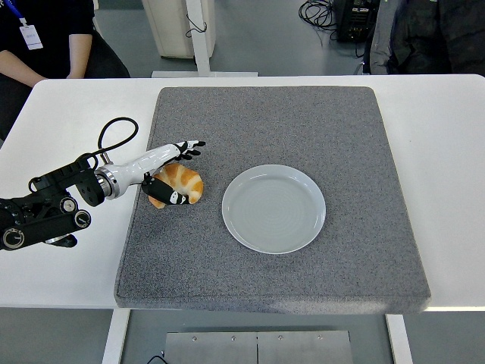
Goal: Place the bread on the plate
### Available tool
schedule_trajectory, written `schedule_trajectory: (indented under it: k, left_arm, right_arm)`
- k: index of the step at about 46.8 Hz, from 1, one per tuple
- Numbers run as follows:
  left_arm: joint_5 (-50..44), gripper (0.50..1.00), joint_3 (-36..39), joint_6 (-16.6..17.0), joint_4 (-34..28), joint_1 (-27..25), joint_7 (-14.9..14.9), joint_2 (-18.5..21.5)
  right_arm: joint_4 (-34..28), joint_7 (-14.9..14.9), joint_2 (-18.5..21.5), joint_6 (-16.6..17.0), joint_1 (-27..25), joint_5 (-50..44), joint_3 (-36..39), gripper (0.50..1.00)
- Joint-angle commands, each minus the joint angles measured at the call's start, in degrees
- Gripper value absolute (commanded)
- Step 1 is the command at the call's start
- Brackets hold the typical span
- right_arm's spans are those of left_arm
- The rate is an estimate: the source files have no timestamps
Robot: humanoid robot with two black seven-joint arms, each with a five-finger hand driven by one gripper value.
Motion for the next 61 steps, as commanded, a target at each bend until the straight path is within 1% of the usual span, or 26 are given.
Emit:
schedule_trajectory:
  k: [1,3,6,10,19,29,32,38,45,49,58,61]
  left_arm:
    - [0.04,0.683,0.21,-0.02,-0.01,0.00,0.29,0.13]
    - [-0.04,0.627,0.21,-0.10,-0.01,0.00,0.29,0.22]
    - [-0.13,0.563,0.04,-0.10,-0.01,-0.08,0.29,0.31]
    - [-0.40,0.500,-0.23,-0.10,-0.01,-0.61,0.21,0.57]
    - [-0.57,0.500,-3.21,-0.37,-0.01,-1.66,0.47,0.92]
    - [-0.57,0.500,-3.39,-0.98,-0.10,-3.42,0.56,2.07]
    - [-0.66,0.500,-3.57,-1.68,-0.10,-3.95,0.56,2.33]
    - [-0.66,0.500,-3.66,-3.09,-0.18,-6.85,0.65,4.00]
    - [-0.75,0.500,-3.83,-7.04,-0.18,-12.56,0.82,6.37]
    - [-0.75,0.500,-5.23,-9.24,-0.18,-15.19,0.91,7.25]
    - [-0.75,0.500,-9.63,-13.90,-0.10,-18.36,2.84,8.39]
    - [-0.75,0.500,-10.16,-14.52,-0.10,-19.50,3.46,8.31]
  right_arm:
    - [0.00,0.01,0.00,-0.01,0.00,0.00,0.00,1.000]
    - [0.00,0.01,0.00,-0.01,0.00,0.00,0.00,1.000]
    - [0.00,0.01,0.00,-0.01,0.00,0.00,0.00,1.000]
    - [0.00,0.01,0.00,-0.01,0.00,0.00,0.00,1.000]
    - [0.00,0.01,0.00,-0.01,0.00,0.00,0.00,1.000]
    - [0.00,0.01,0.00,-0.01,0.00,0.00,0.00,1.000]
    - [0.00,0.01,0.00,-0.01,0.00,0.00,0.00,1.000]
    - [-0.09,0.01,0.00,-0.01,0.00,0.00,0.00,1.000]
    - [0.00,0.01,0.00,-0.01,0.00,0.00,0.00,1.000]
    - [0.00,0.01,0.00,-0.10,0.00,0.00,0.00,1.000]
    - [0.00,0.01,0.00,-0.10,0.00,0.00,0.00,1.000]
    - [0.00,0.01,0.00,-0.10,0.00,0.00,0.00,1.000]
